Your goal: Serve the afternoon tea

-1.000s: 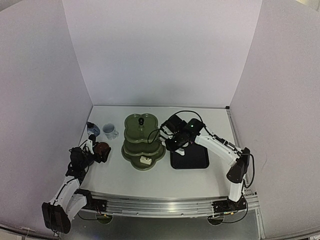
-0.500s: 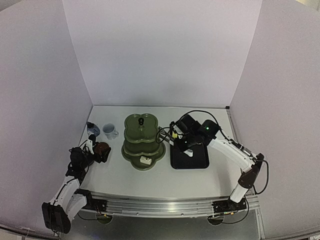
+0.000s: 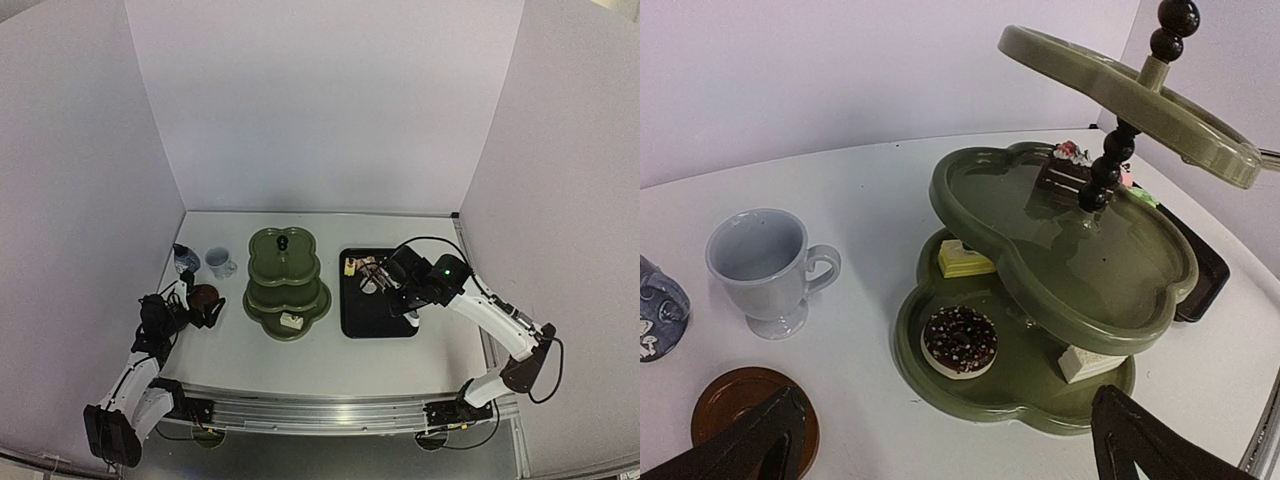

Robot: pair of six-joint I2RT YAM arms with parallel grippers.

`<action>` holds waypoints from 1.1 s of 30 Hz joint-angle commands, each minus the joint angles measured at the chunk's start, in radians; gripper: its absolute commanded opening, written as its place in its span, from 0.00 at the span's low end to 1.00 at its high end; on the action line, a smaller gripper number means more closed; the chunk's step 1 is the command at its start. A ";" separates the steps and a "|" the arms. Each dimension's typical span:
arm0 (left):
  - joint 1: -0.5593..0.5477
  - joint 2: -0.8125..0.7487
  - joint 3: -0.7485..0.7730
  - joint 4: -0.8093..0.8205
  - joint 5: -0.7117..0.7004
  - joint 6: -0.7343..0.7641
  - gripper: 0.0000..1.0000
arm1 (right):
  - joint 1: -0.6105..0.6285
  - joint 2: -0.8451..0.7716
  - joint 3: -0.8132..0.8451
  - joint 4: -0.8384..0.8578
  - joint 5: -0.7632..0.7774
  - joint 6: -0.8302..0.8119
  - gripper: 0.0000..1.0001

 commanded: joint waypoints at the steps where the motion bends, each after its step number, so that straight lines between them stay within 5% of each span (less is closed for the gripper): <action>1: 0.002 0.001 0.039 0.006 0.064 0.008 1.00 | -0.030 -0.040 -0.071 -0.004 0.088 0.056 0.31; 14: -0.010 0.101 0.136 -0.228 0.300 0.356 1.00 | -0.043 -0.047 -0.347 0.254 0.056 0.067 0.33; 33: -0.010 0.177 0.162 -0.121 0.274 0.268 1.00 | -0.049 -0.017 -0.506 0.428 -0.003 0.077 0.35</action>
